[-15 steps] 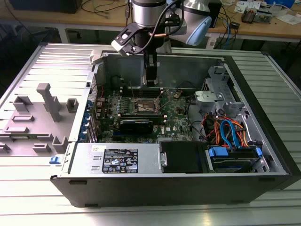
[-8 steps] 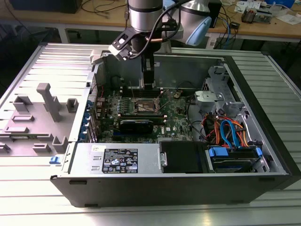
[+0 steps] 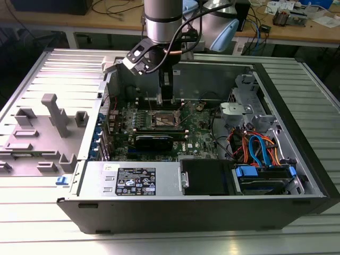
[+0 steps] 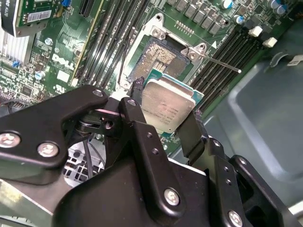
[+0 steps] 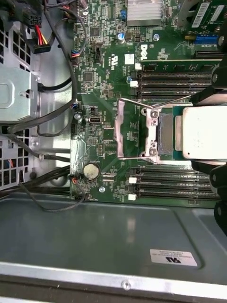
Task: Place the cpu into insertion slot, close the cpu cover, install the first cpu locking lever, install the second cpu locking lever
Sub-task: 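Place the cpu into insertion slot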
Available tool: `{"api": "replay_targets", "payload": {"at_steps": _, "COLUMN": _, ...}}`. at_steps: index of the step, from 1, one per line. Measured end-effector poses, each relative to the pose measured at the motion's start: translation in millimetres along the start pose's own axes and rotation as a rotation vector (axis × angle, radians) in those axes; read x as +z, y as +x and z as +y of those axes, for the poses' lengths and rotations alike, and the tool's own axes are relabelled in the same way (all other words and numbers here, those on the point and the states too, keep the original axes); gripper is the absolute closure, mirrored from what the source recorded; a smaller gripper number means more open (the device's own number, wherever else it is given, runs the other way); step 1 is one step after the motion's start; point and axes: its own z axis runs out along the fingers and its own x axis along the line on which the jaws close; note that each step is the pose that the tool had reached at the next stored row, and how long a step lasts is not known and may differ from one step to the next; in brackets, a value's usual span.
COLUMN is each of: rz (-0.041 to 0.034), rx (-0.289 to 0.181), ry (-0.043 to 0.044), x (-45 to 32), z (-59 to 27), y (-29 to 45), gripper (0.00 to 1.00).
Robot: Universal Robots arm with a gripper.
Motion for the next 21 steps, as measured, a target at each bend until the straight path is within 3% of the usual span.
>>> {"api": "replay_targets", "payload": {"at_steps": 8, "rz": -0.0104, "rx": 0.014, "ry": 0.0006, "x": 9.6, "z": -1.9, "y": -0.2, "gripper": 0.45}}
{"api": "replay_targets", "payload": {"at_steps": 21, "rz": -0.0153, "rx": 0.016, "ry": 0.0007, "x": 19.4, "z": -3.5, "y": -0.3, "gripper": 0.45}}
